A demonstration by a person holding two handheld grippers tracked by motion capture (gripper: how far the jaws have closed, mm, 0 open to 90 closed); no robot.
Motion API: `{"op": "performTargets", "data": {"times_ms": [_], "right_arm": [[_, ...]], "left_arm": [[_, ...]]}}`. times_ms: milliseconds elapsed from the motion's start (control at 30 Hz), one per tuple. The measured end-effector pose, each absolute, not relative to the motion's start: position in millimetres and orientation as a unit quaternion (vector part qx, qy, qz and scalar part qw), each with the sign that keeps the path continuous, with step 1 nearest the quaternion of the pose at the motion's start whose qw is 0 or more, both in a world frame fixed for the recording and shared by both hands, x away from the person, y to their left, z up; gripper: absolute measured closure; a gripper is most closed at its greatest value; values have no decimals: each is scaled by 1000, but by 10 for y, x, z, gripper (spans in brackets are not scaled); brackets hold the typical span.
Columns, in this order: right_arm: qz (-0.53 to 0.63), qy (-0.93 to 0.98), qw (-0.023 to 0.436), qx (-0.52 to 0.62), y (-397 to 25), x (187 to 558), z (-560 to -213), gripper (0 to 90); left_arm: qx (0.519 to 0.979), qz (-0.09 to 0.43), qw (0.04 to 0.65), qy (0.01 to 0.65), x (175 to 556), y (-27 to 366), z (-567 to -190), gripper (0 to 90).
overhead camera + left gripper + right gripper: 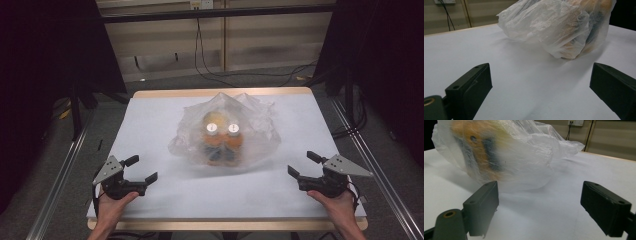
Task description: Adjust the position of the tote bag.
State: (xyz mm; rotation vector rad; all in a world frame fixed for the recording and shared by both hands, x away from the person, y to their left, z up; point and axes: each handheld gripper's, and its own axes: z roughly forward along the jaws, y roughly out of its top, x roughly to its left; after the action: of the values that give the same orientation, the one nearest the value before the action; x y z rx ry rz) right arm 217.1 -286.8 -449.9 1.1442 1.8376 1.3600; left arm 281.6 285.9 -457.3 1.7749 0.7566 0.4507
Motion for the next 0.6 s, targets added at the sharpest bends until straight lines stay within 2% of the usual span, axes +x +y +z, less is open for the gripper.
{"op": "performTargets", "data": {"times_ms": [167, 333, 433, 600], "right_arm": [[506, 693, 282, 429, -2870, 2184, -4507, 165], [505, 698, 270, 431, -2870, 2214, -4509, 229], [502, 702, 259, 433, -2860, 2244, -4504, 266], [501, 710, 236, 436, -2839, 2288, -4492, 316]], "left_arm": [[752, 189, 544, 321, 2815, 2853, -4577, 39], [746, 194, 542, 334, 2830, 2855, -4584, 51], [750, 176, 541, 337, 2832, 2843, -4594, 93], [756, 176, 537, 330, 2808, 2804, -4590, 142]]}}
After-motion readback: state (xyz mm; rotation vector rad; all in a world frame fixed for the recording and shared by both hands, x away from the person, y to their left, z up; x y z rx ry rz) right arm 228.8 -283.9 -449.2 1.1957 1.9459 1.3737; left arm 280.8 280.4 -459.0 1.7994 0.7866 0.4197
